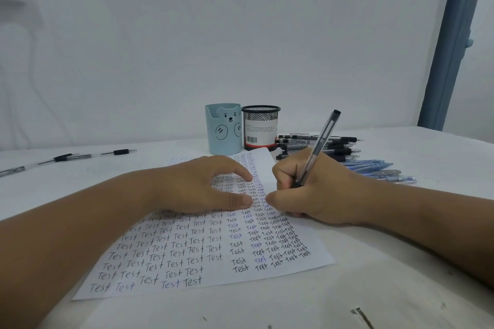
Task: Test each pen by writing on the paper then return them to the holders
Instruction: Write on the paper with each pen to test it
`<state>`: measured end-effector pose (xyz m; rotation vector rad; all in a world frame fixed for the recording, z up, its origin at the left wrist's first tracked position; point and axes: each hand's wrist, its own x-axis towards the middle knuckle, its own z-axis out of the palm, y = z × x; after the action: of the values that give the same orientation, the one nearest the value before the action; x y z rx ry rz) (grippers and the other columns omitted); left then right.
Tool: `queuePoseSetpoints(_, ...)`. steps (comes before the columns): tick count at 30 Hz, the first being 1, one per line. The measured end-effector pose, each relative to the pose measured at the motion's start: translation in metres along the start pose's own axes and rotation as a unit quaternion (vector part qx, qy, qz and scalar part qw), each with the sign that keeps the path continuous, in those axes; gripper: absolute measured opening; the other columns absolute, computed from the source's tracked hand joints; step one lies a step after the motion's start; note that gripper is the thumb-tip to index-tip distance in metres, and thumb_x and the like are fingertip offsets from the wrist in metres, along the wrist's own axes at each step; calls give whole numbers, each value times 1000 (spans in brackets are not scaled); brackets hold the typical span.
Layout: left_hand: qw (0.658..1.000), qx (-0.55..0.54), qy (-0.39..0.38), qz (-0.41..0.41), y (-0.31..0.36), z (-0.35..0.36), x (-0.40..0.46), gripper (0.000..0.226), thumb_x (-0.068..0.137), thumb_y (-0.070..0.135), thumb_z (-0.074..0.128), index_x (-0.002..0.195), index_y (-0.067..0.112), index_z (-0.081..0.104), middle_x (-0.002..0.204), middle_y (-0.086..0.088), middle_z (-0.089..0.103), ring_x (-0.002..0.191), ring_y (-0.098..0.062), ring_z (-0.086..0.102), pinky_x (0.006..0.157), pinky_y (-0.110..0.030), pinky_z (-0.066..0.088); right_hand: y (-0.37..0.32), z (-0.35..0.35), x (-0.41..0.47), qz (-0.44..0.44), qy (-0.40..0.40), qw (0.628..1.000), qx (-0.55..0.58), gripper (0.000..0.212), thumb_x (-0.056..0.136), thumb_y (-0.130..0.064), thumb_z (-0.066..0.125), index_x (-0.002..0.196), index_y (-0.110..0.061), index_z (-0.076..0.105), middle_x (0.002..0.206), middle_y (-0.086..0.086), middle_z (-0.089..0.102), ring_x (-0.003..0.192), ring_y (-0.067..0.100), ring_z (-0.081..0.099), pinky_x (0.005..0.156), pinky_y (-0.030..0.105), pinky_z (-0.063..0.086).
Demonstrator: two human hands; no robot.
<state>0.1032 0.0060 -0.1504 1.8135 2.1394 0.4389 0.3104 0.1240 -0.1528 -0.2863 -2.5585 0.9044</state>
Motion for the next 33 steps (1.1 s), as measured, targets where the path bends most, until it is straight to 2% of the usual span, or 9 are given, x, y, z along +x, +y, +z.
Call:
queuePoseSetpoints(6,1000,-2,0,6,-2,0,2,75,52,97,57,121,67,50,146,33,38,140,1,33,120,-40,28,2,0,1,-15,12,1000,-23,34,81,-4,72,56,-7,49,60,12,57,55,10,47,58,34,40)
queuePoseSetpoints(13,1000,-2,1,5,-3,1,2,75,52,97,57,120,68,50,146,33,38,141,1,32,121,-42,27,5,-1,2,-13,-2,1000,-19,36,80,-3,72,55,-7,47,57,10,58,53,10,48,56,31,40)
queuePoseSetpoints(19,1000,-2,0,8,-2,0,1,71,56,92,59,121,65,51,144,35,40,139,2,34,120,-39,28,8,1,3,-52,22,997,-49,35,80,-4,70,57,-7,45,58,9,51,54,8,43,57,29,38)
queuePoseSetpoints(23,1000,-6,-2,9,-2,0,1,65,60,88,61,121,65,51,143,34,41,139,2,35,120,-38,28,11,-1,4,-27,7,999,-18,34,80,-2,69,56,-5,45,62,19,55,55,14,48,57,31,40)
queuePoseSetpoints(26,1000,-4,-3,7,-2,0,1,68,59,91,60,121,66,51,144,34,40,139,2,35,120,-39,29,12,-1,4,-27,9,1000,-12,32,80,-1,69,57,-3,46,62,19,56,54,14,48,56,32,40)
queuePoseSetpoints(31,1000,-6,0,9,-3,0,1,71,55,95,59,120,67,50,146,31,40,141,0,34,121,-41,29,13,1,6,-49,12,998,-32,31,75,-17,67,55,-13,44,60,11,52,55,10,45,57,29,39)
queuePoseSetpoints(33,1000,-8,-1,8,-3,0,1,70,57,93,60,121,67,51,146,31,40,140,0,35,121,-41,29,14,2,6,-43,17,999,-17,33,75,-17,67,54,-14,43,58,10,50,54,11,44,56,30,39)
